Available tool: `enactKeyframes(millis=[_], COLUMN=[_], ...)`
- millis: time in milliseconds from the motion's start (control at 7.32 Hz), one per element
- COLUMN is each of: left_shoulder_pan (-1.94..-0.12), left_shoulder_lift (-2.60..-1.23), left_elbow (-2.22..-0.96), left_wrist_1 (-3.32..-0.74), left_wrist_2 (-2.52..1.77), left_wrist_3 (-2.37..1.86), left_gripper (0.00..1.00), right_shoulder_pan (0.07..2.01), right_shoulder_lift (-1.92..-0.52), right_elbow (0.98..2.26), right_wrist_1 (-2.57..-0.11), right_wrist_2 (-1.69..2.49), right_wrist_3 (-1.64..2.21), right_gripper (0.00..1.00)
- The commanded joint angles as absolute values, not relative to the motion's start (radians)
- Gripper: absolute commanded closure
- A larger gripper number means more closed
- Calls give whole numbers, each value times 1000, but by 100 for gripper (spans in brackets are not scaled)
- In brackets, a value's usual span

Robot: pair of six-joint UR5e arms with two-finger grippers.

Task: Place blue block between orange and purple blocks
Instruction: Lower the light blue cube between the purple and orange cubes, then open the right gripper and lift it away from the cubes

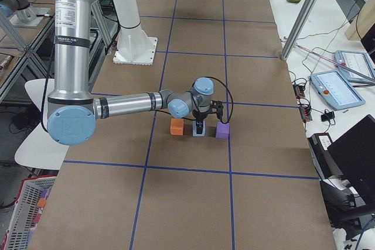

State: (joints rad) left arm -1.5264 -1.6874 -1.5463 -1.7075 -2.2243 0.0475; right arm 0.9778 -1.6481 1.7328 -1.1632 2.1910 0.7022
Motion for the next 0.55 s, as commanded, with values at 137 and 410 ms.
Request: enactKeyframes(millis=[137, 410], left_shoulder_pan=[-1526, -1526], left_shoulder_lift=[-1689, -1690], left_elbow=[-1548, -1548], left_wrist_1=[-1707, -1707], left_wrist_2=[-2226, -2226], left_wrist_3=[48, 48], left_gripper=[0, 0], right_shoulder_pan=[1128, 1282], right_shoulder_lift=[-1721, -1726], right_elbow=[1926, 1931], right_wrist_1=[-1170, -1202], right_wrist_2=[2191, 2224], right_wrist_3=[628, 379], right_gripper=[0, 0])
